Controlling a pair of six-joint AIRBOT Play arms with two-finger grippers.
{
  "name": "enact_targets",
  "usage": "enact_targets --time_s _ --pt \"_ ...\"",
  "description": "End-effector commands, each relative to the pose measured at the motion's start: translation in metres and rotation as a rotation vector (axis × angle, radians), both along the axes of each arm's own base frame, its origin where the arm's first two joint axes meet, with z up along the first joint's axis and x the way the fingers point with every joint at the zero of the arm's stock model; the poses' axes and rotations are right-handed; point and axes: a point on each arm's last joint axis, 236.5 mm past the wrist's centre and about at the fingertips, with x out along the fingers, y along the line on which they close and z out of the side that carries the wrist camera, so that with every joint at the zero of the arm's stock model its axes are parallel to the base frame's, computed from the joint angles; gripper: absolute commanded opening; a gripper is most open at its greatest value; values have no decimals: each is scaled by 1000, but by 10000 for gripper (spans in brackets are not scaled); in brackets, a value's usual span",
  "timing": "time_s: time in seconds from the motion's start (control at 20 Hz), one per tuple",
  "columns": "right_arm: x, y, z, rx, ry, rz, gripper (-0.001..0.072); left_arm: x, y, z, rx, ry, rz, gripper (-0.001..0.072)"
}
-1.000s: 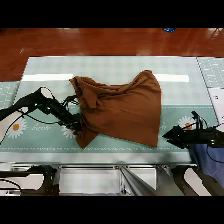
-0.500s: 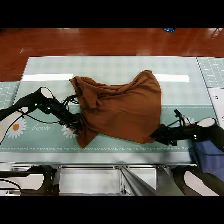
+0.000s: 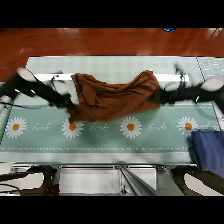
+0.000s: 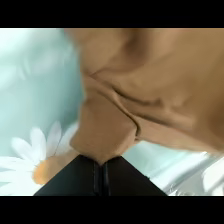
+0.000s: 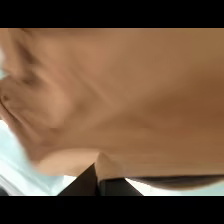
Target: Fold the shirts.
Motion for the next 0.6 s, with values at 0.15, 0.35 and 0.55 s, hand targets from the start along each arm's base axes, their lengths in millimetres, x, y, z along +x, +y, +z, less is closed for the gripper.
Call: enact_targets --time_s 0.15,0.35,0.55 --pt "47 -38 288 -208 -662 -92 25 82 64 318 46 -815 259 24" --pt "-22 -48 410 -253 -965 -139 25 22 74 479 131 -1250 304 24" --pt "-104 -59 448 -308 -1100 -177 25 -69 57 541 203 -1503 268 24"
